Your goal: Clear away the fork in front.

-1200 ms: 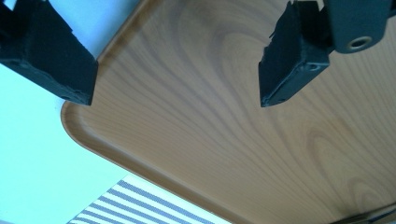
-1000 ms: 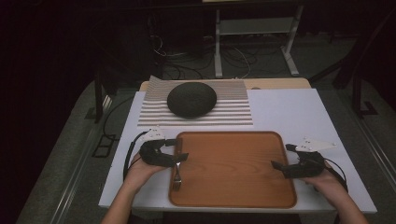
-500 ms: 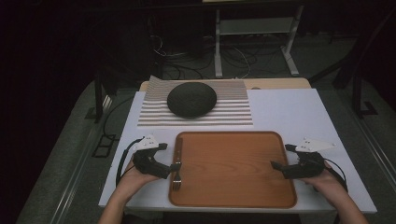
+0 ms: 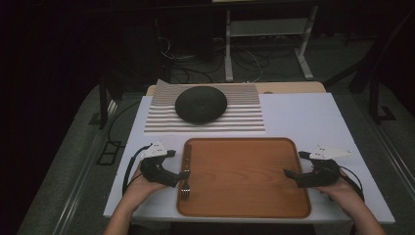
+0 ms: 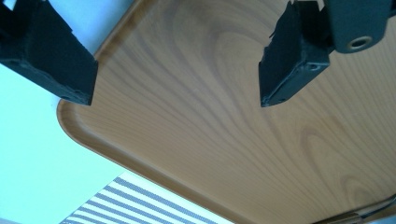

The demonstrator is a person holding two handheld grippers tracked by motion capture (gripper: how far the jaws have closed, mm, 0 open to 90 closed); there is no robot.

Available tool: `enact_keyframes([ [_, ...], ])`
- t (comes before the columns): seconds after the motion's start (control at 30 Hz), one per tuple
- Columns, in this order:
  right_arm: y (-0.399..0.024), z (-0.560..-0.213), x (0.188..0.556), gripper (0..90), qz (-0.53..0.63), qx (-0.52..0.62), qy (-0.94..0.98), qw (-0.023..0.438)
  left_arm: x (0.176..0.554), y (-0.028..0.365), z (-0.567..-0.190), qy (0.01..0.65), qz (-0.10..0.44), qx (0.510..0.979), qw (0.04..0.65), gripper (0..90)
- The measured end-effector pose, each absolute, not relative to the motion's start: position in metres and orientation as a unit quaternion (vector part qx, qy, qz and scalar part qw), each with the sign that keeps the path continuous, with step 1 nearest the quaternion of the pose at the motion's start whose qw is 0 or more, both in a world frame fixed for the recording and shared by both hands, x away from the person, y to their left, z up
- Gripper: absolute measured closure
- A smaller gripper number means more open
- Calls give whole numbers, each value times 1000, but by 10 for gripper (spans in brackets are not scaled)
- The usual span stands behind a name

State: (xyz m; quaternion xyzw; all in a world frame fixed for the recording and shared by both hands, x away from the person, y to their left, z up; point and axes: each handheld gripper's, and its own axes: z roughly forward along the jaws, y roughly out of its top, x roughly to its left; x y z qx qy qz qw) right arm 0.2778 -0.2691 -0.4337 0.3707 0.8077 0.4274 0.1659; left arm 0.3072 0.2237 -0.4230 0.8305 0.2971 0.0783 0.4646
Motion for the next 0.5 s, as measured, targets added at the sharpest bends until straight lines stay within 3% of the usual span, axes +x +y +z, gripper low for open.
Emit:
enact_keyframes([
  [0.5,-270,-433,278,119,428,371,807,166,307,224,-423,296,77,831,465,0],
])
